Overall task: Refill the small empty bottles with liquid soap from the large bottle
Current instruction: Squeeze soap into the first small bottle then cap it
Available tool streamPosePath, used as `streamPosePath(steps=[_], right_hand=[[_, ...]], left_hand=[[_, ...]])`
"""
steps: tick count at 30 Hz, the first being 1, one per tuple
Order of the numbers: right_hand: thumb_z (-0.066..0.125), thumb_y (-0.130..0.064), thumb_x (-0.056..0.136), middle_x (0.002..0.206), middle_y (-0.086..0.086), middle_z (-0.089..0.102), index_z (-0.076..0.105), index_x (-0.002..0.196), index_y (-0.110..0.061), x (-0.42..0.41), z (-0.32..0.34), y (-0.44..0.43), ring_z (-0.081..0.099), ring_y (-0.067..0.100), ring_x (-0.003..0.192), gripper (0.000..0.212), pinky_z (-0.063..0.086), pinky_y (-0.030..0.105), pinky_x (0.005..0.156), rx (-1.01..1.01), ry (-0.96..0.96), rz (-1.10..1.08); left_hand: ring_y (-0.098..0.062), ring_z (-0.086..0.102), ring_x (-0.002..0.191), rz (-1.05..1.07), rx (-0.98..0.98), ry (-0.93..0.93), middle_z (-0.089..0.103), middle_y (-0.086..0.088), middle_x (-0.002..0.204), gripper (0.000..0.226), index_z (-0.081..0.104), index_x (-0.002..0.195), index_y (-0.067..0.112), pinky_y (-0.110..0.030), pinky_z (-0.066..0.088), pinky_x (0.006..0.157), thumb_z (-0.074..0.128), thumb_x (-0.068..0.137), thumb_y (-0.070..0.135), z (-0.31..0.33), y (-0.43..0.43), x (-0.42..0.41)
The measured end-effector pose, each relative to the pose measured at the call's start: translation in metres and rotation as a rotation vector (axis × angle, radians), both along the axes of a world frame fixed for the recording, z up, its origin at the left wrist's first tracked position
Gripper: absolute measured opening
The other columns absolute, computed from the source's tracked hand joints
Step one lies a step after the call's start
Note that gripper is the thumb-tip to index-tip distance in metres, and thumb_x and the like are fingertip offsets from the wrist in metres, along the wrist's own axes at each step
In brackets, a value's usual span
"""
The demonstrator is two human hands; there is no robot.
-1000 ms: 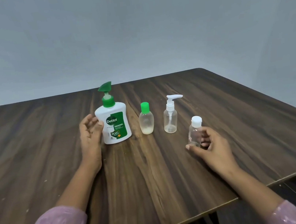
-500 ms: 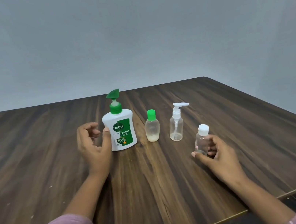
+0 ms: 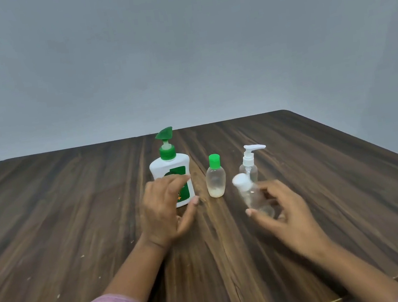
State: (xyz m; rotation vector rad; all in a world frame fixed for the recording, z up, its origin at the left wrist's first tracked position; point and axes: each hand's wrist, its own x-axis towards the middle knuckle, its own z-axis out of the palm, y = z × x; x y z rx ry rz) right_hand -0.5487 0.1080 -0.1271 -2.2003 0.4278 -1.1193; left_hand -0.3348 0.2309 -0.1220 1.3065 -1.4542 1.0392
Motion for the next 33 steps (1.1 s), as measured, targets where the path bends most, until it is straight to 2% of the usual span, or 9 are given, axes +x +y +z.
streamPosePath(steps=[3,7,12,15,22,24,27,31,33], right_hand=[[0.071,-0.023,0.076,0.095,-0.004,0.056,0.062,0.106,-0.017,0.032,0.006,0.007,0.054,0.003,0.088,0.032,0.041,0.013,0.075,-0.163,0.138,0.186],[0.064,-0.022,0.077,0.084,-0.006,0.054,0.055,0.098,-0.016,0.058,-0.006,0.008,0.051,0.006,0.074,0.023,0.039,0.018,0.065,-0.15,0.195,0.274],[0.059,-0.035,0.083,0.093,-0.015,0.056,0.054,0.112,-0.024,0.055,-0.019,0.005,0.052,-0.002,0.083,0.031,0.04,0.013,0.07,-0.229,0.173,0.181],[0.054,-0.035,0.087,0.1,-0.007,0.058,0.048,0.122,-0.024,0.053,-0.018,0.005,0.051,0.004,0.088,0.037,0.041,0.018,0.071,-0.36,0.137,0.096],[0.052,-0.027,0.082,0.1,-0.008,0.054,0.053,0.115,-0.027,0.046,-0.013,0.004,0.049,0.007,0.087,0.033,0.044,0.021,0.066,-0.435,0.117,-0.034],[0.052,-0.03,0.084,0.102,-0.01,0.054,0.057,0.116,-0.026,0.045,-0.014,0.002,0.052,0.006,0.088,0.032,0.048,0.021,0.065,-0.368,0.107,-0.047],[0.053,-0.034,0.085,0.102,-0.013,0.054,0.058,0.116,-0.025,0.046,-0.016,0.002,0.054,0.004,0.087,0.033,0.048,0.019,0.064,-0.321,0.107,-0.061],[0.053,-0.037,0.084,0.102,-0.013,0.054,0.058,0.115,-0.026,0.046,-0.016,0.003,0.054,0.004,0.087,0.033,0.048,0.018,0.066,-0.301,0.113,-0.054],[0.052,-0.038,0.083,0.102,-0.013,0.054,0.058,0.114,-0.026,0.046,-0.015,0.005,0.054,0.004,0.088,0.034,0.047,0.016,0.067,-0.312,0.138,-0.05]], left_hand=[[-0.023,0.057,0.088,-0.157,0.186,-0.069,0.059,-0.006,0.106,0.04,0.049,0.117,0.009,-0.035,0.04,0.069,0.032,0.098,0.04,0.0,0.0,-0.004],[-0.019,0.045,0.071,-0.176,0.327,-0.073,0.053,-0.002,0.089,0.032,0.049,0.103,0.012,-0.034,0.035,0.065,0.026,0.1,0.035,-0.004,-0.003,-0.001],[-0.015,0.044,0.071,-0.159,0.321,0.039,0.058,-0.007,0.081,0.034,0.044,0.097,0.015,-0.027,0.036,0.065,0.024,0.102,0.041,-0.007,-0.007,-0.004],[-0.014,0.048,0.069,-0.183,0.351,0.186,0.061,-0.008,0.078,0.038,0.042,0.099,0.017,-0.026,0.04,0.062,0.023,0.101,0.05,-0.012,-0.006,-0.008],[-0.005,0.037,0.054,-0.068,0.414,0.229,0.045,0.012,0.061,0.047,0.042,0.076,0.026,-0.022,0.027,0.048,0.027,0.093,0.068,-0.011,-0.003,-0.006],[-0.001,0.044,0.063,-0.054,0.421,0.22,0.054,0.013,0.075,0.056,0.055,0.096,0.021,-0.018,0.033,0.053,0.028,0.091,0.069,-0.01,-0.001,-0.003],[0.003,0.046,0.072,-0.169,0.459,0.216,0.057,0.008,0.099,0.042,0.043,0.124,0.019,-0.022,0.043,0.06,0.041,0.093,0.048,-0.009,0.0,-0.003],[-0.006,0.048,0.069,-0.152,0.507,0.18,0.054,0.008,0.091,0.023,0.047,0.106,0.018,-0.032,0.044,0.056,0.033,0.098,0.034,-0.01,-0.002,-0.009],[-0.009,0.047,0.063,-0.062,0.475,0.185,0.055,0.007,0.075,0.043,0.051,0.089,0.014,-0.036,0.043,0.051,0.023,0.102,0.044,-0.011,-0.002,-0.009]])
